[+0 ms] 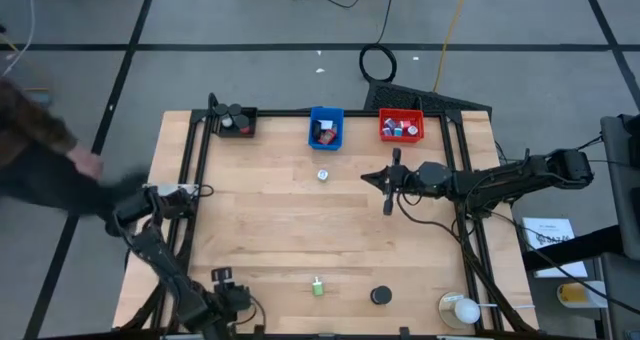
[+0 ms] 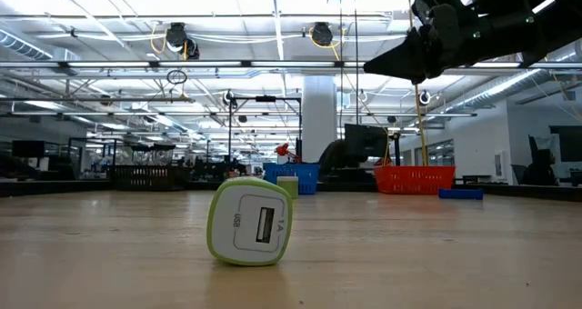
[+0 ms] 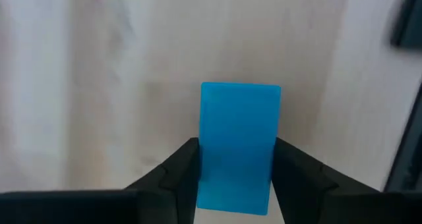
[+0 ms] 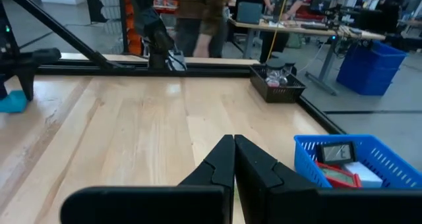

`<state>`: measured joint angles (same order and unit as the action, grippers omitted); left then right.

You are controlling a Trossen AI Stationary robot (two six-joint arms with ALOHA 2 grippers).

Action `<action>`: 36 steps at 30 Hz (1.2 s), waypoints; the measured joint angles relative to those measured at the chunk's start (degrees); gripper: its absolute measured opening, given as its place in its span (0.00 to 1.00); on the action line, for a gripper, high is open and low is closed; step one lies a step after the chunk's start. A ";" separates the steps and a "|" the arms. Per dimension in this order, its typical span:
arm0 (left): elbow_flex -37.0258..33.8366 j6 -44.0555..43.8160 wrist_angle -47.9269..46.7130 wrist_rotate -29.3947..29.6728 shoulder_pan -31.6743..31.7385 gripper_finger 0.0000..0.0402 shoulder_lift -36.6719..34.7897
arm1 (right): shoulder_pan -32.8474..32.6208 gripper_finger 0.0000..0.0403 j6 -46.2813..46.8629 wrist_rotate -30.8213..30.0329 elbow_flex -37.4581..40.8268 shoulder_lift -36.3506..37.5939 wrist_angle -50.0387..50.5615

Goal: Pick & Place Office items
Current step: Put the blue digital clock into the blue basket

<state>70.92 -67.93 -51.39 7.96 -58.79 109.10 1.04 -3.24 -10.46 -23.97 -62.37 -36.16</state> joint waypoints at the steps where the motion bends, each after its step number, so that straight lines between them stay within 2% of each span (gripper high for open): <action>1: 0.00 1.86 -0.44 0.62 1.08 0.39 -0.75 | -0.01 0.00 -0.44 0.00 0.00 0.01 -0.25; 11: -0.62 24.43 -2.38 12.73 15.11 0.39 -11.99 | 0.00 0.00 -0.48 0.00 0.00 0.00 0.69; 14: -3.44 31.55 1.33 15.61 20.94 0.39 -14.69 | -0.02 0.00 -0.48 0.00 0.00 0.02 1.35; 16: -7.29 38.08 8.52 16.14 25.40 0.39 -15.97 | 0.00 0.00 -0.48 0.00 0.00 0.01 1.39; 21: -15.00 57.10 31.00 10.28 39.63 0.39 -16.53 | 0.00 0.00 -0.50 -0.02 0.00 0.01 1.33; 26: -14.52 67.83 41.86 2.41 51.82 0.39 -11.10 | 0.00 0.00 -0.48 -0.14 0.00 0.02 2.29; 32: -10.88 74.91 49.53 -3.59 57.44 0.39 -1.82 | 0.04 0.00 -0.35 -0.65 0.00 0.00 2.81; 36: -7.34 76.48 50.19 -3.67 58.51 0.39 3.36 | 0.07 0.00 1.06 -1.84 0.00 0.00 3.36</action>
<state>63.57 8.55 -1.20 4.29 -0.28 112.45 1.10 -2.18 -12.29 -23.97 -62.37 -32.80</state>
